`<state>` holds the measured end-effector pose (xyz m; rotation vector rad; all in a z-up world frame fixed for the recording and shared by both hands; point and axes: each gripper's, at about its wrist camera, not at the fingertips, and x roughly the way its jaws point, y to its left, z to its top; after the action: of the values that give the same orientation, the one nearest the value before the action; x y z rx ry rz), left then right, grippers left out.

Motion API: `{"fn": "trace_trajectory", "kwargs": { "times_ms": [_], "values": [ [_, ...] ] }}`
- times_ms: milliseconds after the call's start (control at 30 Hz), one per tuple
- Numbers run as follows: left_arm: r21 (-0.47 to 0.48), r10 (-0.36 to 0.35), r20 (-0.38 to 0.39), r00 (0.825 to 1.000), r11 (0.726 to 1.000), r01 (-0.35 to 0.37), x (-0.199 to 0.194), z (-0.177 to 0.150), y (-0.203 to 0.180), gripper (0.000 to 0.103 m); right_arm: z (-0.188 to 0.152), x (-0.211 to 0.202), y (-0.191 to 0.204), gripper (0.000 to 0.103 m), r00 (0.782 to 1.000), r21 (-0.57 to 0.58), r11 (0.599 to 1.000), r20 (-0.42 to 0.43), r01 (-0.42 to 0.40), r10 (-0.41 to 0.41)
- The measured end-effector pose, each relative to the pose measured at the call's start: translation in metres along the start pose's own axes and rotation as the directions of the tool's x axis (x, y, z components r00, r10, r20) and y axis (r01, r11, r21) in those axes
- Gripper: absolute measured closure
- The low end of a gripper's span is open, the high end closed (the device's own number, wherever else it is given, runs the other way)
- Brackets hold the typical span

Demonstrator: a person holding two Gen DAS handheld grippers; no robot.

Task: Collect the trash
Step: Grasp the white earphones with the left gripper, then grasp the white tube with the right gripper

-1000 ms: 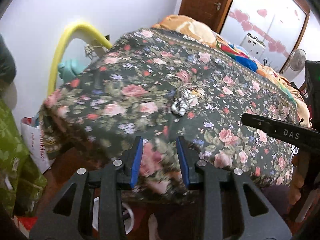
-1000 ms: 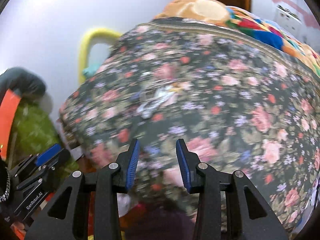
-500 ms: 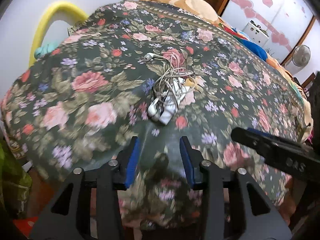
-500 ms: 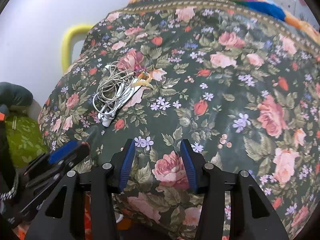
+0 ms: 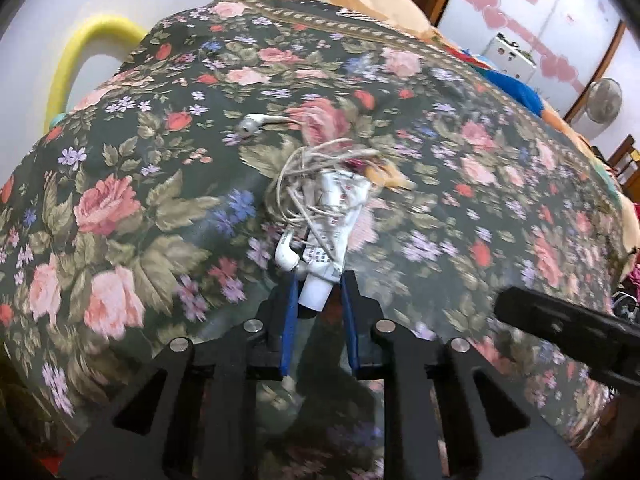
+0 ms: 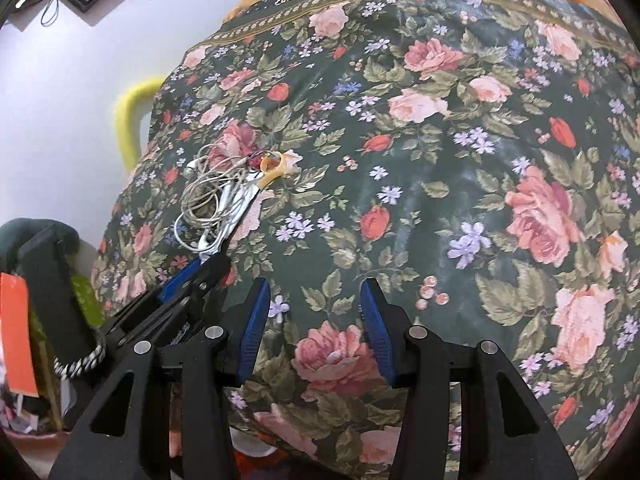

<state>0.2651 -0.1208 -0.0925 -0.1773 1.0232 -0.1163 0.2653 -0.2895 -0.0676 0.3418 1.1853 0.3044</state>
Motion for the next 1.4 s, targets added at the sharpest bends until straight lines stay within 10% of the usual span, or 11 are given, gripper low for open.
{"fn": "trace_trajectory", "kwargs": {
  "times_ms": [267, 767, 1133, 1333, 1400],
  "values": [
    [0.094, -0.134, -0.081, 0.988, 0.986, 0.141, -0.014, -0.028, -0.046, 0.084, 0.000, -0.008, -0.010, 0.059, 0.999, 0.013, 0.999, 0.019, 0.029, -0.029],
    [-0.038, -0.071, 0.007, 0.997, 0.997, 0.071, -0.044, 0.014, 0.012, 0.065, -0.005, 0.012, -0.005, 0.059, 0.998, 0.042, 0.999, -0.059, -0.022, 0.024],
    [-0.054, -0.049, -0.041, 0.998, 0.997, 0.046, 0.015, 0.052, 0.015, 0.061, -0.015, 0.030, 0.032, 0.052, 0.993, -0.137, 0.985, -0.041, 0.105, -0.111],
    [0.011, 0.051, -0.056, 0.997, 0.999, -0.050, 0.031, 0.050, 0.003, 0.091, -0.020, 0.038, 0.048, 0.055, 0.972, -0.255, 0.939, 0.015, 0.232, -0.236],
    [0.003, 0.068, -0.044, 0.997, 0.998, -0.068, 0.027, 0.046, 0.008, 0.096, -0.022, 0.038, 0.048, 0.072, 0.956, -0.262, 0.921, 0.042, 0.290, -0.289]
  ]
}}
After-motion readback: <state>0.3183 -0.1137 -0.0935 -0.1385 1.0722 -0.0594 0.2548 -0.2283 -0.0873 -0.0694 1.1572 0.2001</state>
